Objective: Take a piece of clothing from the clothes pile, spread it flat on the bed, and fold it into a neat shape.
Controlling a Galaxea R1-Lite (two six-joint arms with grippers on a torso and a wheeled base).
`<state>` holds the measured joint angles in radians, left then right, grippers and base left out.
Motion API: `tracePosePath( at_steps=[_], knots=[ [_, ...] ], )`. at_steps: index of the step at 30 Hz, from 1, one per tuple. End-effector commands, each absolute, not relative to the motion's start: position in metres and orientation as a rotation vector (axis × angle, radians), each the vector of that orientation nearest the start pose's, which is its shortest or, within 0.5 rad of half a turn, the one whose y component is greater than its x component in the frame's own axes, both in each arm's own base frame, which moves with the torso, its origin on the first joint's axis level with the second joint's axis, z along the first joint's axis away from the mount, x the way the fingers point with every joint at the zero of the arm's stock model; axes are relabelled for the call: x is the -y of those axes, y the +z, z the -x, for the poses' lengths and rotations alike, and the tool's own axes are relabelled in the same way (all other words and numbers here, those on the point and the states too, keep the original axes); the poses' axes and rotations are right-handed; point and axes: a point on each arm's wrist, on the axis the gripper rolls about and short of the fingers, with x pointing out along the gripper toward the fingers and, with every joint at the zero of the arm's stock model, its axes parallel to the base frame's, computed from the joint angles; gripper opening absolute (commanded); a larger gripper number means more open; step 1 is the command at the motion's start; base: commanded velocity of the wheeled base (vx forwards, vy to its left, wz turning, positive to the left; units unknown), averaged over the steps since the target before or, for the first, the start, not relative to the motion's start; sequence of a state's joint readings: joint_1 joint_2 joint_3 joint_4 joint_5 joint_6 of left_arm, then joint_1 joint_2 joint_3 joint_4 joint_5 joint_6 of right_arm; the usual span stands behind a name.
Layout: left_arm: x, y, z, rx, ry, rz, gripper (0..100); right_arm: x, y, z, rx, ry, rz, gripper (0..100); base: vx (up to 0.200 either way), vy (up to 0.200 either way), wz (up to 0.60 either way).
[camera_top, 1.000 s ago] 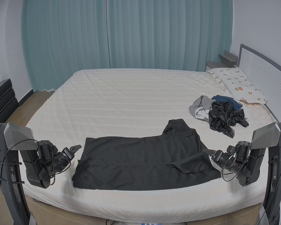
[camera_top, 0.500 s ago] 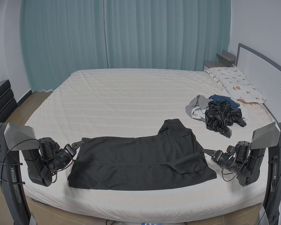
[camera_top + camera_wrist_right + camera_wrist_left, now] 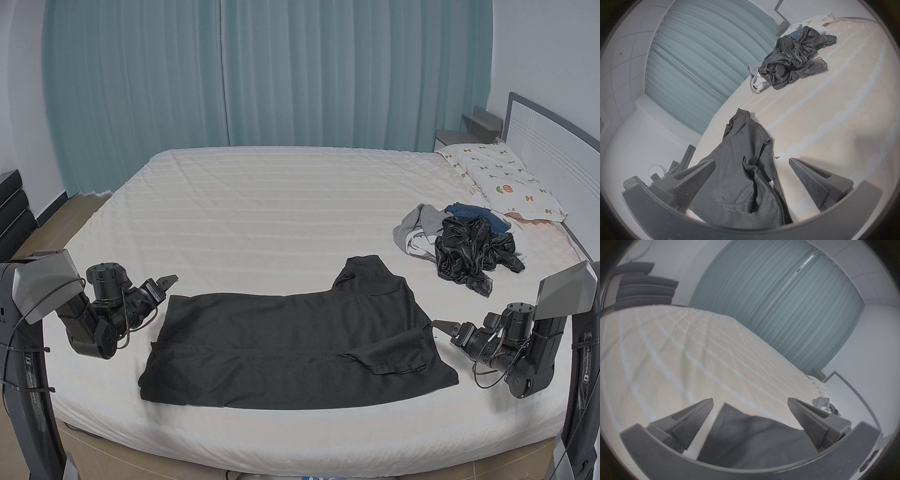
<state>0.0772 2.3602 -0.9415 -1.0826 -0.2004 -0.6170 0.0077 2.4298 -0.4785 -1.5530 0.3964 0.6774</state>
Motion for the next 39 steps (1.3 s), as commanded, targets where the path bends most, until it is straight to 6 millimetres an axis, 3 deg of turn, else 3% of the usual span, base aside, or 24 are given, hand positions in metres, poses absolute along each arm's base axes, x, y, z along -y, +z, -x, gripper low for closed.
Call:
tracePosePath(
  at_steps=[1, 8, 24, 25, 34, 38, 39],
  knots=[
    [-0.033, -0.016, -0.443, -0.374, 0.02, 0.541, 100, -0.012, -0.041, -0.325, -0.526, 0.248, -0.737, 100, 0.0, 0.0, 0.0],
    [-0.024, -0.043, -0.45, -0.41, -0.002, 0.516, 100, -0.012, -0.047, -0.326, -0.54, 0.243, -0.741, 100, 0.0, 0.0, 0.0],
    [-0.014, -0.045, -0.46, -0.379, -0.026, 0.515, 100, -0.018, -0.05, -0.324, -0.557, 0.254, -0.736, 100, 0.0, 0.0, 0.0],
    [-0.014, -0.045, -0.46, -0.379, -0.026, 0.515, 0, -0.018, -0.048, -0.325, -0.549, 0.252, -0.735, 100, 0.0, 0.0, 0.0],
    [-0.017, -0.043, -0.456, -0.378, -0.009, 0.56, 0, -0.024, -0.027, -0.337, -0.446, 0.244, -0.705, 100, 0.0, 0.0, 0.0],
    [-0.017, -0.033, -0.453, -0.348, 0.007, 0.604, 0, -0.03, -0.024, -0.347, -0.397, 0.225, -0.682, 100, 0.0, 0.0, 0.0],
    [-0.017, -0.019, -0.449, -0.307, 0.014, 0.652, 0, -0.036, -0.01, -0.358, -0.336, 0.249, -0.649, 100, 0.0, 0.0, 0.0]
  ],
)
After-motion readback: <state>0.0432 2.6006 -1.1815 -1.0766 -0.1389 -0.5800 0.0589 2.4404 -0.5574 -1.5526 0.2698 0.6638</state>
